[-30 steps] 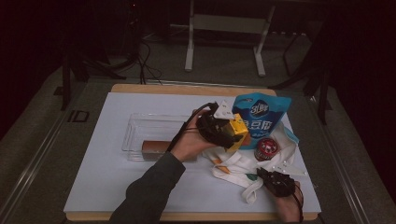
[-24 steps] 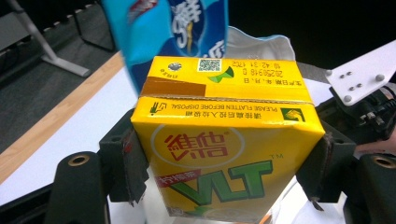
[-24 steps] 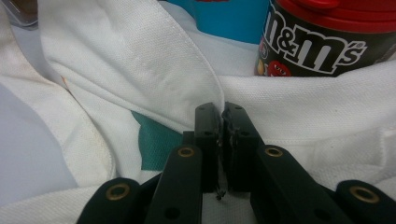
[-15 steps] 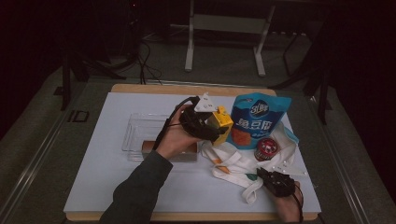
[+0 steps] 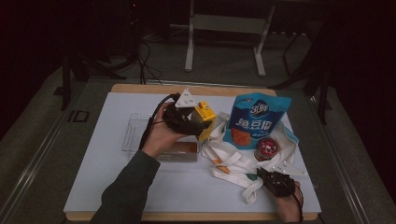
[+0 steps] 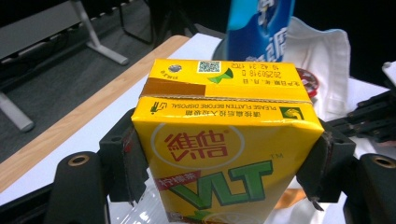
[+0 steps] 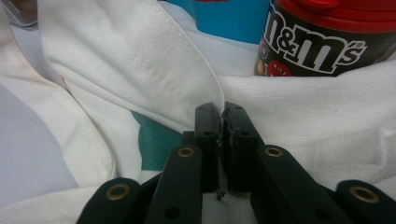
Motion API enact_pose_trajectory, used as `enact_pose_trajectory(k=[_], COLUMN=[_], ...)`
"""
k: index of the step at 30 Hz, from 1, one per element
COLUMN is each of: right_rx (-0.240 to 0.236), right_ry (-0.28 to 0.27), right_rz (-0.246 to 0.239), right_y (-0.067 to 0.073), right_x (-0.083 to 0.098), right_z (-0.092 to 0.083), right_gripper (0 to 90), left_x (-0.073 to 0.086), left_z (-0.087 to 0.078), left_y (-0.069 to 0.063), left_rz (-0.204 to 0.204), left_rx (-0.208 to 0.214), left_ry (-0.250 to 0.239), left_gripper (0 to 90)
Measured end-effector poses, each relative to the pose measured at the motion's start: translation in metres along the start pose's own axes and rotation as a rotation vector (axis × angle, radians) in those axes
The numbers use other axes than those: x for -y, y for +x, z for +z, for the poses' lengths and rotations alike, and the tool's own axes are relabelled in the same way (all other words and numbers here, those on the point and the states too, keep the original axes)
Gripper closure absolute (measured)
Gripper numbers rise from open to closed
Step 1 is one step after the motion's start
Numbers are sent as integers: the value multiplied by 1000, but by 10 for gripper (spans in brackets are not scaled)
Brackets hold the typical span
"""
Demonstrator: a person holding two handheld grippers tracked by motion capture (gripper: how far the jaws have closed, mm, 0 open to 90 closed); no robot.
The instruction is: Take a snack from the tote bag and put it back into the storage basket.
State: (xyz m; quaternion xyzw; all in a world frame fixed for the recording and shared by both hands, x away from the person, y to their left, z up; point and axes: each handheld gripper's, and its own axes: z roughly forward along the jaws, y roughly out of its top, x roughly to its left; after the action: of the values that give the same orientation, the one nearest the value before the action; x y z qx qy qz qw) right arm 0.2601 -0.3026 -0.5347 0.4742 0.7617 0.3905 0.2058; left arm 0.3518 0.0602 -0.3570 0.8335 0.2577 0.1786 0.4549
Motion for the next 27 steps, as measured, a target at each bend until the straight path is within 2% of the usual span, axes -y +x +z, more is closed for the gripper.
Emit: enact_pose_trajectory(k=[14, 27], right_rx=[-1, -3], right_ry=[1, 3], right_rz=[1, -1], right_y=[0, 0], right_x=[0, 0], right_z=[0, 0], right_gripper=[849, 850], left_x=[32, 65], left_z=[-15, -35], left_y=[24, 50], left_rz=[-51, -138], left_rx=[-110, -225], left_ry=[22, 49], left_gripper=[290, 290])
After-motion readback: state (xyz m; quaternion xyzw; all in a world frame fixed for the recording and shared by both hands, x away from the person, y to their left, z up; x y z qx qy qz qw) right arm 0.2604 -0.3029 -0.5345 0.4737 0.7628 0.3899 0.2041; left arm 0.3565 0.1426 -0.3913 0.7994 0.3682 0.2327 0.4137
